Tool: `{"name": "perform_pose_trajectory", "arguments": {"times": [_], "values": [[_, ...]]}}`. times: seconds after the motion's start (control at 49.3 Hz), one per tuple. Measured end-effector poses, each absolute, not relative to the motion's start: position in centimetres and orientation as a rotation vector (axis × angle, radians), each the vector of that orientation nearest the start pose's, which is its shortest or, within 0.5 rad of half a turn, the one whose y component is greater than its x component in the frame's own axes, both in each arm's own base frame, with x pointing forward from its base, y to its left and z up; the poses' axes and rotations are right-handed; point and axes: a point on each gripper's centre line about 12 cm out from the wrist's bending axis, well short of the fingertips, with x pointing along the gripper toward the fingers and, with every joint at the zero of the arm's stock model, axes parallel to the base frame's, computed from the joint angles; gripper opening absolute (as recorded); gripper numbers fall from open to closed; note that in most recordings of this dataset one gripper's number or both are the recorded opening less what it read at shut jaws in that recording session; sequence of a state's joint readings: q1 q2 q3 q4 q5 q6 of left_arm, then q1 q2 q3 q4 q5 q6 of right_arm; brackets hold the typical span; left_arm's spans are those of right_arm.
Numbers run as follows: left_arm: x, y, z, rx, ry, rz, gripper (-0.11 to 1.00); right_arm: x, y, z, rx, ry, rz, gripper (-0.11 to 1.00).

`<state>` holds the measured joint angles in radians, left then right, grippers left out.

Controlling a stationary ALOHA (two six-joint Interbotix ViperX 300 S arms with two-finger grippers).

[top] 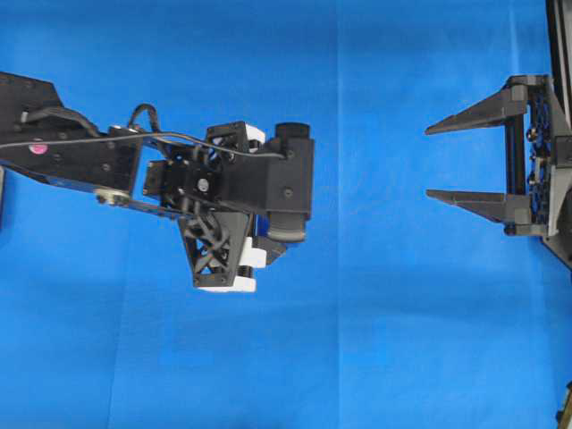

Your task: Handover the blue block to the right arm after grasping it with the left arm, then place it in the designated position.

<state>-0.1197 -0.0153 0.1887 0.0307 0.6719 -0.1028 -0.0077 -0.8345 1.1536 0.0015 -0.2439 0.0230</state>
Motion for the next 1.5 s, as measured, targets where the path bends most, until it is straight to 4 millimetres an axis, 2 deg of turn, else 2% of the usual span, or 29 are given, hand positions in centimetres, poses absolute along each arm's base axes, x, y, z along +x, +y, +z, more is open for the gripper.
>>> {"name": "perform_pose_trajectory", "arguments": {"times": [0.284, 0.669, 0.892, 1.095, 1.5], "values": [[41.2, -4.8, 29.3, -0.024, 0.718, -0.073, 0.49, 22.1, -0.2, 27.0, 0.025, 0.074, -0.009, 0.96], [36.9, -3.8, 30.1, -0.043, 0.391, -0.087, 0.49, 22.0, -0.2, 27.0, 0.025, 0.075, -0.009, 0.96], [34.7, -3.4, 30.0, -0.037, 0.197, -0.096, 0.49, 22.1, -0.1, 27.1, 0.025, 0.064, -0.007, 0.96], [34.5, -3.4, 30.0, -0.039, 0.137, -0.098, 0.49, 22.1, -0.2, 27.0, 0.025, 0.067, -0.009, 0.96], [34.5, -3.3, 30.0, -0.041, 0.133, -0.097, 0.49, 22.1, -0.2, 27.0, 0.025, 0.067, -0.009, 0.96]]}}
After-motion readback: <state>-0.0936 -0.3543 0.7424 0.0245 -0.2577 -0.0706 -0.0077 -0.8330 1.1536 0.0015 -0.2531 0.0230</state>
